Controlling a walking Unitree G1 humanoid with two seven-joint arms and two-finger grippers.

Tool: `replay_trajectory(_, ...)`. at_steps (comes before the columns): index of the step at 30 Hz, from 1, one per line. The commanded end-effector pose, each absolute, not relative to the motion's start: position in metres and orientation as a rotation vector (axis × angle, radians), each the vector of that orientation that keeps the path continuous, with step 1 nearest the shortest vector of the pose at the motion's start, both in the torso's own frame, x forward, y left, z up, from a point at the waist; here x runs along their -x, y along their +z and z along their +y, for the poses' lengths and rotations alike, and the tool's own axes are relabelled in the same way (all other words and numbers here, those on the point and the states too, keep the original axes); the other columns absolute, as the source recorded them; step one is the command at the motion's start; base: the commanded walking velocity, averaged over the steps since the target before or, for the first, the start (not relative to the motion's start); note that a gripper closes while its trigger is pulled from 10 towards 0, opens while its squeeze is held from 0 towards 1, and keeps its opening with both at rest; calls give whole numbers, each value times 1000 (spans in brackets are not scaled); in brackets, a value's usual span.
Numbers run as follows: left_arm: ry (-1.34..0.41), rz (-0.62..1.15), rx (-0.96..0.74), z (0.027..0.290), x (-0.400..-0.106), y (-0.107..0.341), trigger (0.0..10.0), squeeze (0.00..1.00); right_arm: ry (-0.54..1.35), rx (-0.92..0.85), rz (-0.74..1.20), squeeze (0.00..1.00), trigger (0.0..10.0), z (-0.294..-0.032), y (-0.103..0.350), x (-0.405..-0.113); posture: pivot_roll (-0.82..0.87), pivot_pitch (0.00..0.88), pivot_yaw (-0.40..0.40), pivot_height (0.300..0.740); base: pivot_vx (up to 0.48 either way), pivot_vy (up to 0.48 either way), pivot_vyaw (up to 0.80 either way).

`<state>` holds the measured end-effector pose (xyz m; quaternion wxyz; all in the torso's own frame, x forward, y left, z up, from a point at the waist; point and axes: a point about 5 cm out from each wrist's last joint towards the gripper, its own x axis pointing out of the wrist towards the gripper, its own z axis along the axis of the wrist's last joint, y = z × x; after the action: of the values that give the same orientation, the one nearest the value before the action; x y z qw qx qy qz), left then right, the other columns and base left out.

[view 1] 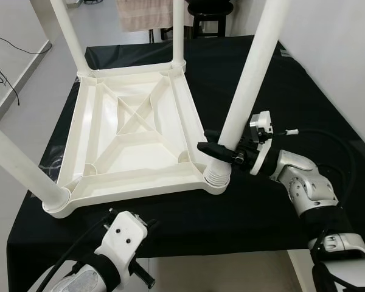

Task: Building children table

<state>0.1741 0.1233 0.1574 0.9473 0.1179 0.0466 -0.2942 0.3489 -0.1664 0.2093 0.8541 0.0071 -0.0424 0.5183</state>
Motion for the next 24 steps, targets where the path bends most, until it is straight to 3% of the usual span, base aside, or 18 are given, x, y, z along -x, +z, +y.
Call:
replay_trajectory(1, -602, 121, -247, 125, -172, 155, 10000, 0, 1075, 38, 19, 0, 10000, -171, 187, -346, 29, 237, 4, 740, 0, 0, 0)
replay_trajectory(12, -601, 123, -247, 125, -173, 156, 10000, 0, 1084, 178, -64, 0, 10000, -153, 173, -332, 31, 237, 5, 740, 0, 0, 0)
replay_trajectory(24, -600, 126, -252, 126, -173, 156, 10000, 0, 1146, 348, -61, 0, 10000, -155, 168, -327, 31, 236, 8, 740, 0, 0, 0)
